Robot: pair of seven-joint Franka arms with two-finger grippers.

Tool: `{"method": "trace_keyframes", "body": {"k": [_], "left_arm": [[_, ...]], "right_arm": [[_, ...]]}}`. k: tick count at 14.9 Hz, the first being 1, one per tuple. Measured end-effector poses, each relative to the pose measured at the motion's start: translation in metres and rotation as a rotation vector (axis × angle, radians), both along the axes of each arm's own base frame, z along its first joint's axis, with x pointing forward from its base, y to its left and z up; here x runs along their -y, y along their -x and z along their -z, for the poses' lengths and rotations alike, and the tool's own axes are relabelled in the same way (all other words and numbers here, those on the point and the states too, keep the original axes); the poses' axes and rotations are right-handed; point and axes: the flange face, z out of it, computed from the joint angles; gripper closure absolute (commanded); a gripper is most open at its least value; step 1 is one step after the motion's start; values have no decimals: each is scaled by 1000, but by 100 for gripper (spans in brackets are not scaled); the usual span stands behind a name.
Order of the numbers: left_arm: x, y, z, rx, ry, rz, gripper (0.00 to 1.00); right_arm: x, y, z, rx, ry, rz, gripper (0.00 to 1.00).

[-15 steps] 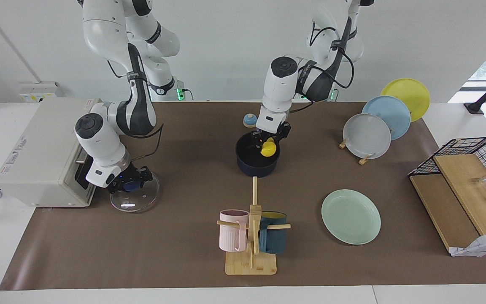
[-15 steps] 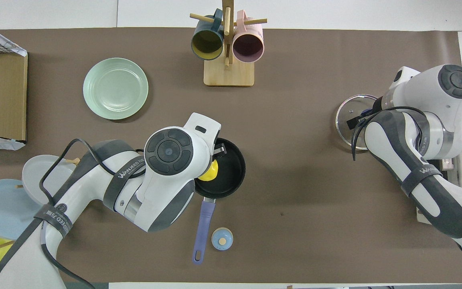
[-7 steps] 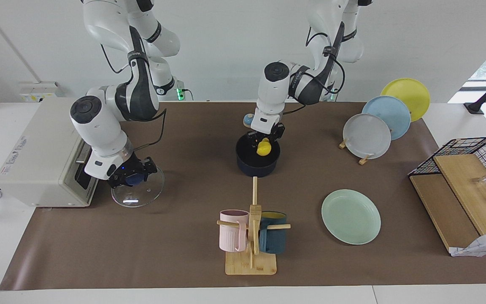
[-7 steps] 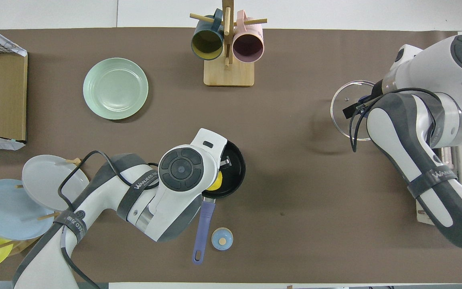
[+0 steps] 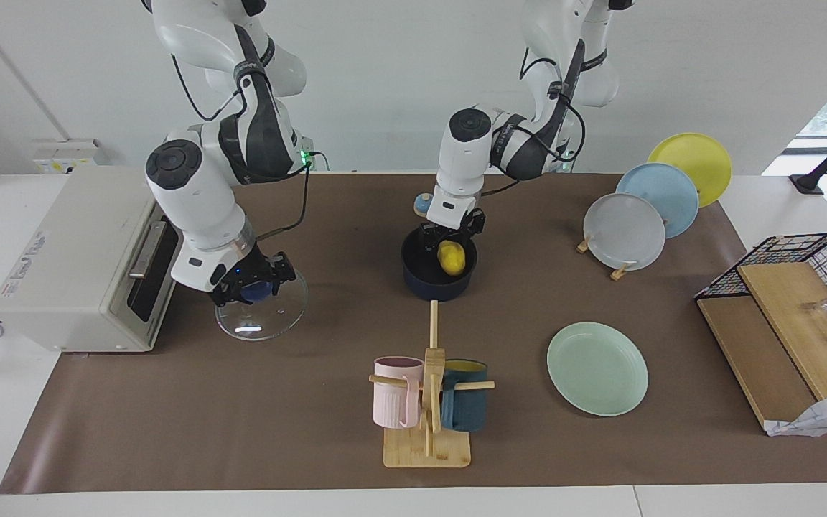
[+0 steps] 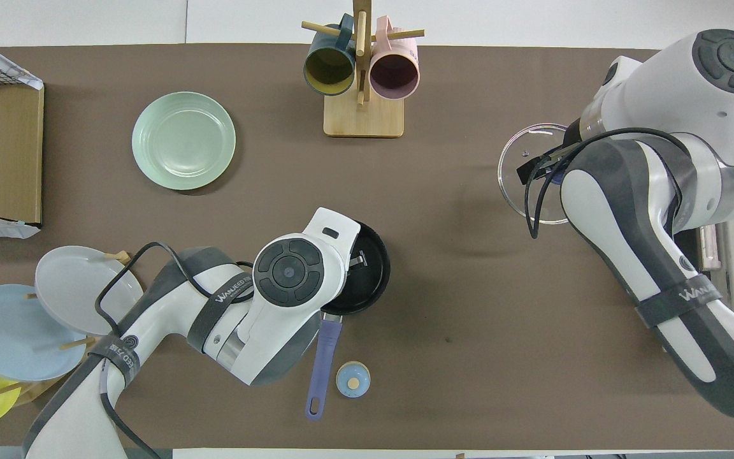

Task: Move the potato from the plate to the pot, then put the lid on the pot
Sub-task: 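Release the potato into the saucepan while the right gripper lifts the lid, then withdraw the left gripper while the right gripper carries the lid over the pan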

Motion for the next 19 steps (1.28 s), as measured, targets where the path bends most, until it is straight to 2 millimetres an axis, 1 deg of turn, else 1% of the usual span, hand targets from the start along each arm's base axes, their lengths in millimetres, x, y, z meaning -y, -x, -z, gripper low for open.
{"method": "trace_keyframes", "body": {"k": [3,4,5,6,7,10,11,12,13,15,17,19], "left_arm": [[-1,-1,-2,1,0,-3,0],[-2,-3,-6,0,-1,-6,0],[-4,-7,-16,-7,-9,-10,0],[-9,-13,-32,-19,-22,-12,0],[-16,-22,-53,-29,-32,-14,0],[-49,-49,-113,-28,-35,-25,0],[-63,-57,-131,-20,-31,-20,0],[-78,-64,-148,-13,-28,-9,0],[-97,-69,-164,-11,-25,11,0],[-142,-77,-195,-17,-27,75,0],[-191,-82,-219,-18,-29,138,0],[-233,-85,-235,-7,-26,176,0]], "right_arm": [[-23,4,-15,-11,-7,31,49],[-31,5,-19,-12,-8,34,49],[-41,7,-23,-11,-8,40,49],[-53,9,-26,-13,-8,55,49],[-68,13,-29,-17,-7,74,49],[-116,27,-34,-16,-7,117,49],[-130,31,-35,-17,-6,133,50],[-141,36,-35,-19,-6,148,52],[-152,40,-35,-21,-5,164,53],[-177,51,-36,-24,-4,203,55],[-204,62,-45,-13,-13,226,57],[-230,73,-55,4,-28,232,57]]}}
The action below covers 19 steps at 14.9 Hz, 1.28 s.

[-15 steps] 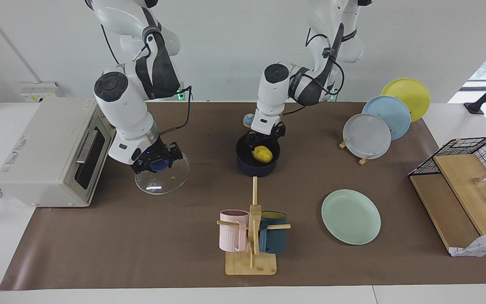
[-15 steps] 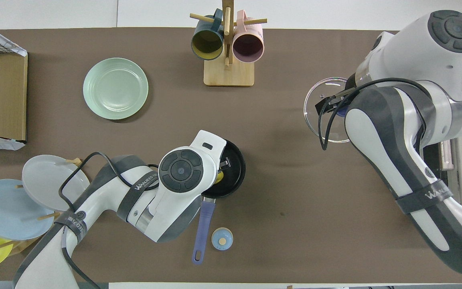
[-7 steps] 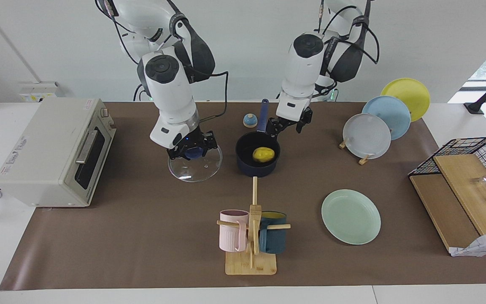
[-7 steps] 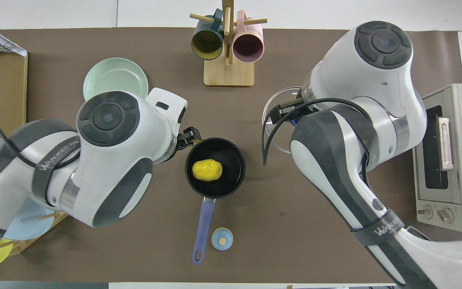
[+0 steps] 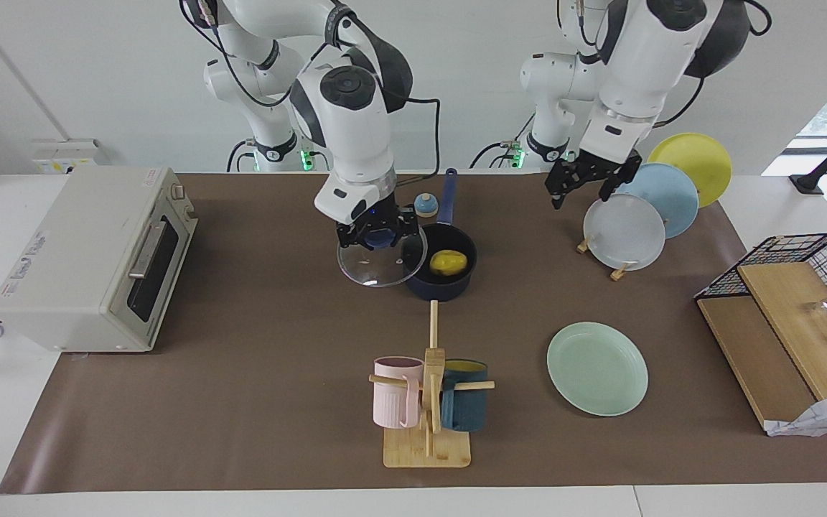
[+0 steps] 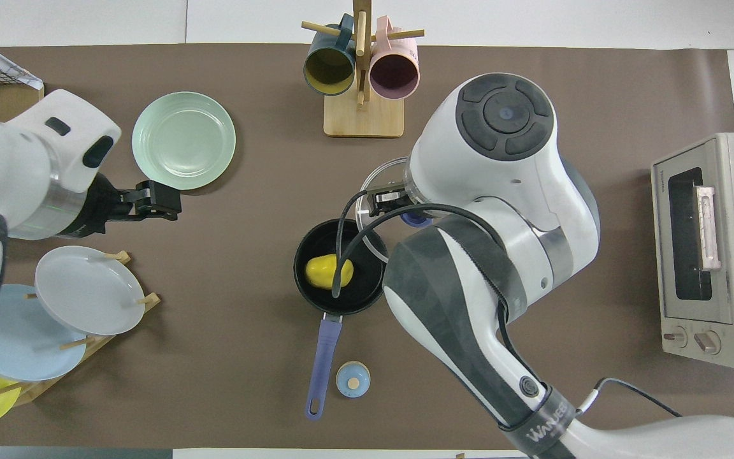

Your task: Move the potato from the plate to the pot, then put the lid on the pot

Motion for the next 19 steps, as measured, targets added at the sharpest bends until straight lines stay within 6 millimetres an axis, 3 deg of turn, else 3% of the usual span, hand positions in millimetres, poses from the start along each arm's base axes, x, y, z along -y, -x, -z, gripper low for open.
{"method": "trace_keyframes", "body": {"k": [4,7,10,14,19], "left_arm": [[-49,-3,-15,24,2,21,0],[-63,10,-29,13,-2,13,0],[-61,19,-34,5,-5,19,0],[-72,1,-20,11,1,-3,0],[-75,-26,-2,-9,4,-7,0]], "right_arm": [[-48,25,-1,22,-8,0,61],[-89,44,20,21,20,23,61],[-128,61,49,54,66,3,61],[-134,55,93,57,67,-2,61],[-114,41,108,41,84,32,61]]}}
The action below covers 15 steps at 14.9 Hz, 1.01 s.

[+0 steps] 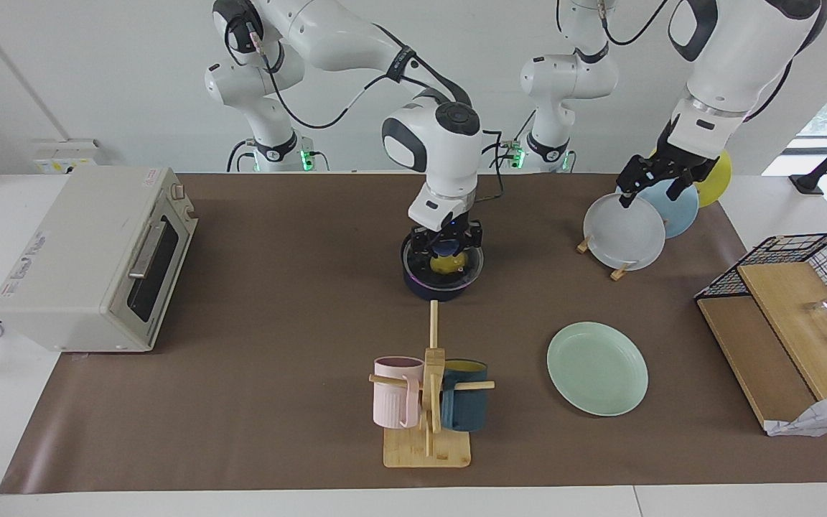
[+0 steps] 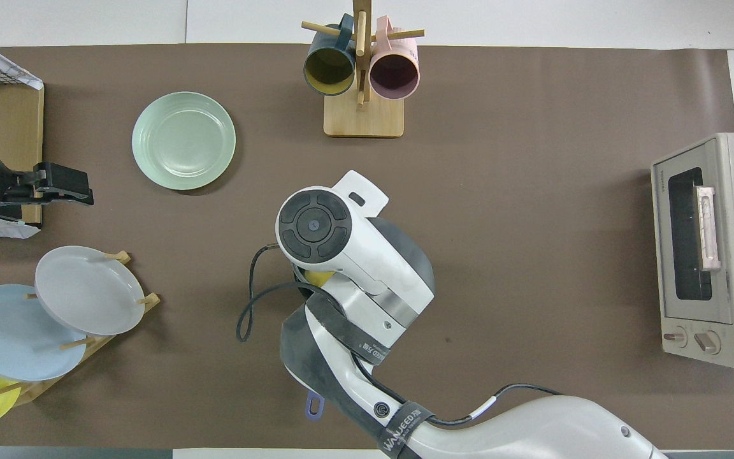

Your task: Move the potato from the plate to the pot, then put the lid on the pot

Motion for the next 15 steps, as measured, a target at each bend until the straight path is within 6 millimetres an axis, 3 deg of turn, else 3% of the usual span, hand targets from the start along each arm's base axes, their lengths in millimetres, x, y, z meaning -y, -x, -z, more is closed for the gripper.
{"method": "trace_keyframes", "body": {"k": [5,11,15], "left_arm": [[14,-6,5,24,3,58,0],[7,-16,-26,58,6,79,0],[-4,-10,-14,-38,-9,185,0]], "right_arm": [[0,5,7,-17,14,-5,61],[1,8,11,-33,18,-2,61],[0,9,11,-42,9,2,61]]}}
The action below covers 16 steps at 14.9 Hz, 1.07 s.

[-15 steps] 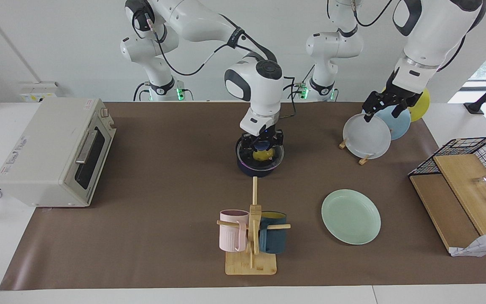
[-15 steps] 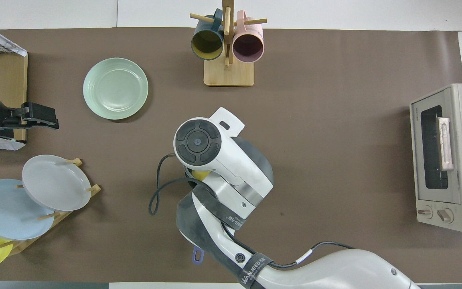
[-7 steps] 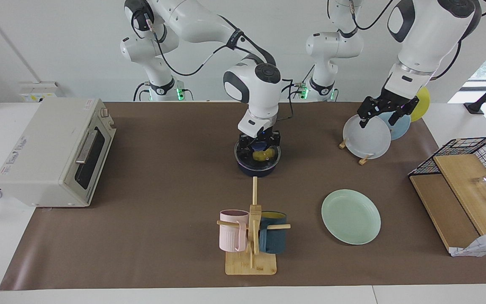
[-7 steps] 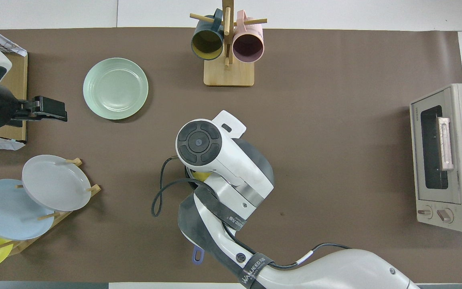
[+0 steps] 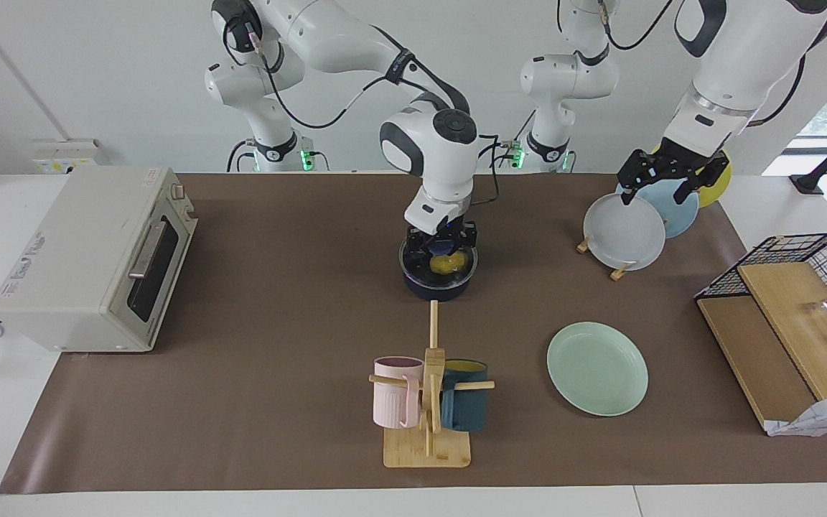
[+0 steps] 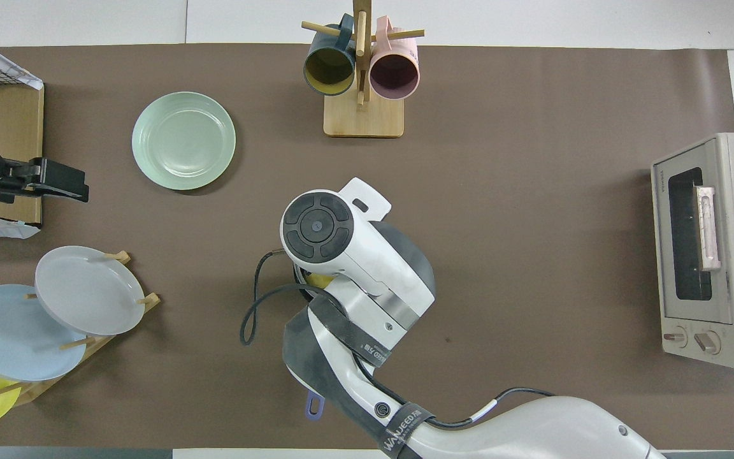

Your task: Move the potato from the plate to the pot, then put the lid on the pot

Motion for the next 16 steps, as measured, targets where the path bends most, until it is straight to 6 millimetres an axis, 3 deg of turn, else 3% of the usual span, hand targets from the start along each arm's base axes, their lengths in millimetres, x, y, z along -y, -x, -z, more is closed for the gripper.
{"method": "trace_keyframes", "body": {"k": [3,16], "left_arm": [[-11,-1,5,-26,-2,2,0],[-4,-3,-4,9,0,-38,0]], "right_arm": [[-1,1,0,-2,-1,-1,61],[-1,4,3,-12,-1,-1,61]]}}
